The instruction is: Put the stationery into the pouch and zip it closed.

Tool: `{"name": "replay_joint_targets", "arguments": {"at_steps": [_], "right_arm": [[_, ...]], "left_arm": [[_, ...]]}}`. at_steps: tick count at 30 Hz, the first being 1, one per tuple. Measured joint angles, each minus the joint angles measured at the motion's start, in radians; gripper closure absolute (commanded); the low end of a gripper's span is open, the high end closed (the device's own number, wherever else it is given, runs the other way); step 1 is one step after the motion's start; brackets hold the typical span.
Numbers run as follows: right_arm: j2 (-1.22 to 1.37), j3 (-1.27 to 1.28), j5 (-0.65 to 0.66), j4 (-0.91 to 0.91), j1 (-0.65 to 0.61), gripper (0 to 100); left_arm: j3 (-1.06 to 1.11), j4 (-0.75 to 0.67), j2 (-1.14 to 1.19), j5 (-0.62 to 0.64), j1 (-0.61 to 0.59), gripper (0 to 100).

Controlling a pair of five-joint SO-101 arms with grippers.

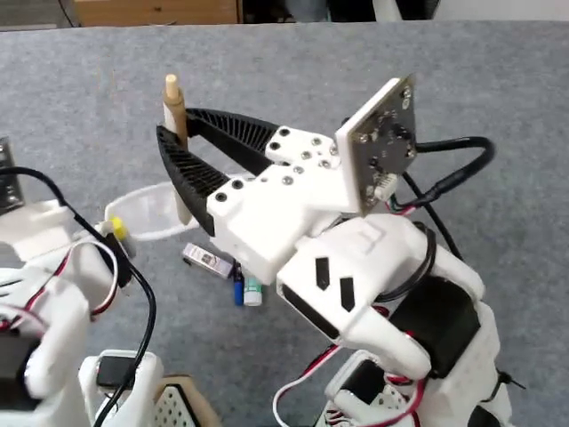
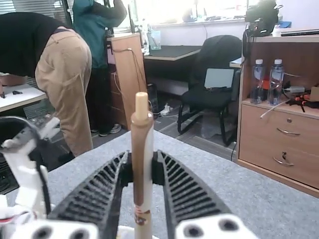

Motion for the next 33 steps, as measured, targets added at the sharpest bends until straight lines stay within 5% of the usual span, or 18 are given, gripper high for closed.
{"name": "replay_joint_targets", "arguments": {"at_steps": [5,20,25,29,33], "right_arm": [[0.000,0.107,0.000,-0.110,0.037,98.6],[0.002,0.542,-0.003,-0.548,0.086,98.5],[0.000,0.563,-0.003,-0.569,0.086,96.7],[0.000,0.568,0.020,-0.560,0.086,83.5],[-0.003,0.571,0.087,-0.423,0.087,80.2]], "left_arm": [[0.061,0.000,-0.008,0.002,-0.089,97],[0.061,0.000,-0.008,0.000,-0.104,97],[0.061,0.000,-0.008,0.000,-0.104,97],[0.061,0.000,-0.008,0.000,-0.104,97],[0.061,0.000,-0.008,0.000,-0.104,97]]}}
